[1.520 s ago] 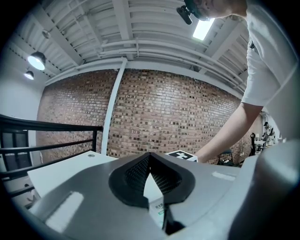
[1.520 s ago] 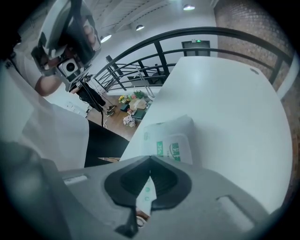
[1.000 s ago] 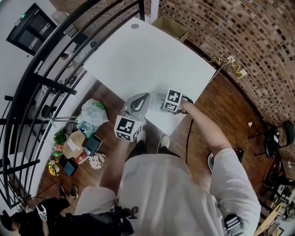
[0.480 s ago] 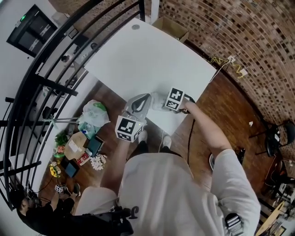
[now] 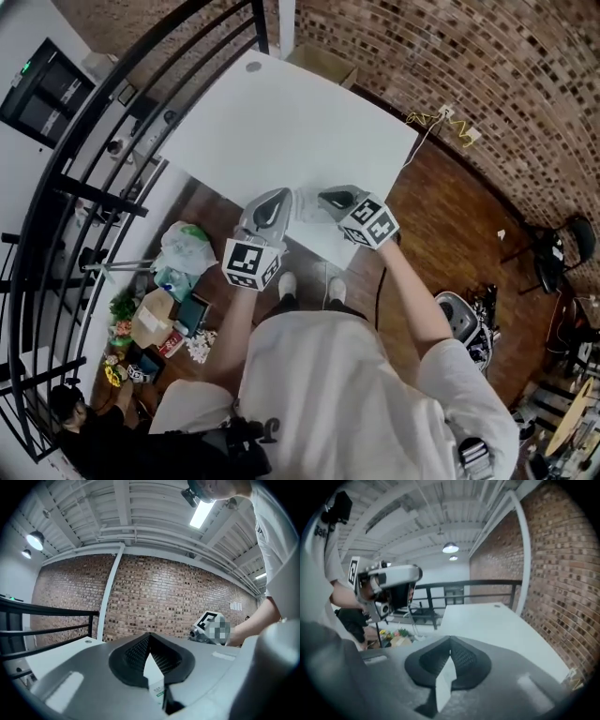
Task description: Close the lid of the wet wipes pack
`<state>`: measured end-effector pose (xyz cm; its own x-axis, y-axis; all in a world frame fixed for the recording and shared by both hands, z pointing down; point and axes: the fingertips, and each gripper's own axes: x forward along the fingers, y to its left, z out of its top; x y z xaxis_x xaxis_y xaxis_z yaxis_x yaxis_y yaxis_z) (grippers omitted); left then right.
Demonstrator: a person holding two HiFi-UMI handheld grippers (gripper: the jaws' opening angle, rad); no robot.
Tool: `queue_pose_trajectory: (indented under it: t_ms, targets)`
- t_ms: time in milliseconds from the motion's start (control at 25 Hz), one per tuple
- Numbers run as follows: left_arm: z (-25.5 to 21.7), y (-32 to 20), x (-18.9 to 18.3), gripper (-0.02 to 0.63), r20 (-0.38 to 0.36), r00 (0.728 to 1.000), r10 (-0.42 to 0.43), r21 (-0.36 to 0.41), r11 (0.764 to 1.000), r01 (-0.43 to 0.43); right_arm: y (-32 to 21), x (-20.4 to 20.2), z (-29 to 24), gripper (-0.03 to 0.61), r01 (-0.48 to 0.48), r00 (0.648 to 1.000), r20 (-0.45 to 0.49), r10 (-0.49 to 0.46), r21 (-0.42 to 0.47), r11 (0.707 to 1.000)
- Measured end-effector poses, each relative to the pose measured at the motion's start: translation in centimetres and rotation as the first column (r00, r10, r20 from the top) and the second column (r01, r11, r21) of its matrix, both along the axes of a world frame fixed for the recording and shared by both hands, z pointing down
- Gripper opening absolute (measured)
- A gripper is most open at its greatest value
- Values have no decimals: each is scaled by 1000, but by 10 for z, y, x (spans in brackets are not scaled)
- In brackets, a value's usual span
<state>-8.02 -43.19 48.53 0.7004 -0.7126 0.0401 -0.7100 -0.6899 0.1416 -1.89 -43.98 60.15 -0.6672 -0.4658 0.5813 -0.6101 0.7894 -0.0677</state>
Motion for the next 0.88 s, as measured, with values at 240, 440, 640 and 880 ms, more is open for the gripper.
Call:
queue_pose_trajectory:
  t_ms: [240, 440, 640, 880]
  targets:
    - [-15, 23, -14, 15, -17, 1000, -12, 31, 999, 13, 24, 17, -93, -11, -342, 922, 281, 266, 272, 899]
    - [-30, 49, -21, 15, -54, 998, -15, 90, 996, 20, 69, 30, -148, -11, -487, 870, 347, 351, 491, 722]
    - [-30, 84, -4, 15, -52, 997, -65, 108, 992, 70, 121, 56, -175, -11, -569, 820, 427, 381, 530, 629]
    - [-24, 163, 28, 15, -10, 986, -167, 102, 981, 167, 205, 97, -155, -11, -598, 789, 459, 408, 427, 678]
